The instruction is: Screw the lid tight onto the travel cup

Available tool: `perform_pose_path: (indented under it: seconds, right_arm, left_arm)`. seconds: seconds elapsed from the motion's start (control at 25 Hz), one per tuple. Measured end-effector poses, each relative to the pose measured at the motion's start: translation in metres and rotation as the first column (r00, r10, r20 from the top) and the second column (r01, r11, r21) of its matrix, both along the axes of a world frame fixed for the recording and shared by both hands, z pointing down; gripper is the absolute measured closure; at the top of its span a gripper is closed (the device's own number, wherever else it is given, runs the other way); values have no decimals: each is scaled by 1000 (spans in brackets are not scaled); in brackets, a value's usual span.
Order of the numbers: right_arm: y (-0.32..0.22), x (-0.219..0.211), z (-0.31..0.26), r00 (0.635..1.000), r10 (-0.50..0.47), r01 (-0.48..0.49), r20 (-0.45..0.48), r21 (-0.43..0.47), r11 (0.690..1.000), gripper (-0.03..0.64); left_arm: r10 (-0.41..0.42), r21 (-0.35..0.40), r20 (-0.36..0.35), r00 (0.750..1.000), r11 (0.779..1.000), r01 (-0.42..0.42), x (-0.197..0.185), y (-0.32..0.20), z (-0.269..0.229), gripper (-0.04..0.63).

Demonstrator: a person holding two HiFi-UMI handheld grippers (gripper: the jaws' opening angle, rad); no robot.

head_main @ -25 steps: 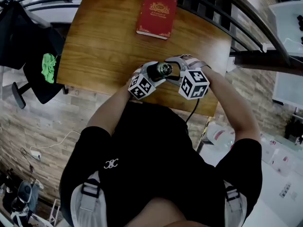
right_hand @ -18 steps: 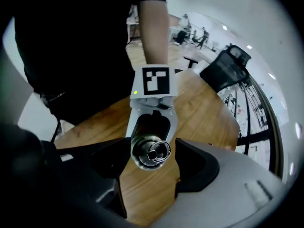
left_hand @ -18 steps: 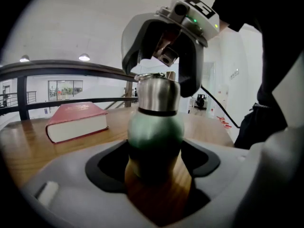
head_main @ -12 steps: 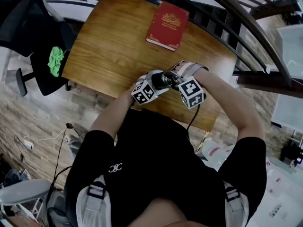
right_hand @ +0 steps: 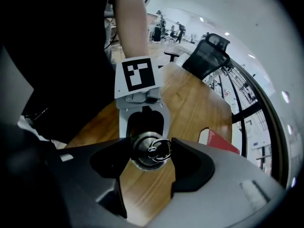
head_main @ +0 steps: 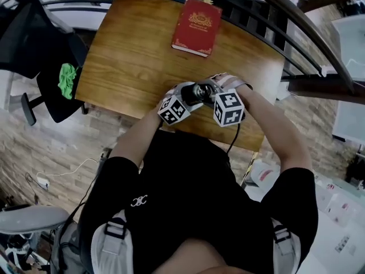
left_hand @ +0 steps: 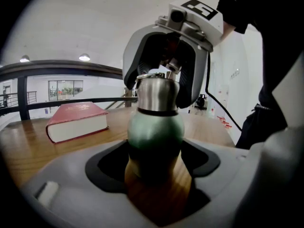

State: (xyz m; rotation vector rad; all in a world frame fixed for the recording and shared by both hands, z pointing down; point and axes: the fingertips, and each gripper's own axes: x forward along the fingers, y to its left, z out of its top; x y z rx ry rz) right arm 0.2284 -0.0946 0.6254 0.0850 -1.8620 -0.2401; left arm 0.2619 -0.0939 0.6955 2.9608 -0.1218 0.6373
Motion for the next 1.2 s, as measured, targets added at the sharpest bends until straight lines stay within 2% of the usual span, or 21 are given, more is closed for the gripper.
perform_pose_path:
  seconds: [0.12,0.28,0.4,0.56,0.68,0.8,1.12,1.2]
  right_arm:
    - [-2,0,1,985,163,-163,59,-2,987,354]
    - [-6,2,0,937,331,-332,109,0,943,354]
    - [-7,3,0,888,436,-441,143,-2,898,354]
    - [-11,4,-1,805,565,-574,184,-4,819,354]
    - [-13,6,-2,726,653,-668,218,-4,744,354]
    - [-15,8,-3,633,735,-757,243,-2,653,354]
    - [-18,15,-7,350,870,-925,347,-21,380,353]
    - [-19,16,-8,296,882,-945,368,-22,326,353]
  left_arm:
    - [4,1,2,1000,1000,-4,-1,1,1,198]
    - [5,2,3,1000,1000,-5,0,0,2,198]
    - [6,5,2,1000,1000,-6,-1,1,2,198]
    - [7,8,4,1000,1000,-7,-1,-1,0,198]
    - [4,15,5,1000,1000,-4,-1,-1,-1,198]
    - [6,13,4,1000,1000,-6,0,-1,0,198]
    - [3,12,10,1000,1000,-3,0,1,2,198]
    - [2,14,8,1000,1000,-3,1,0,0,198]
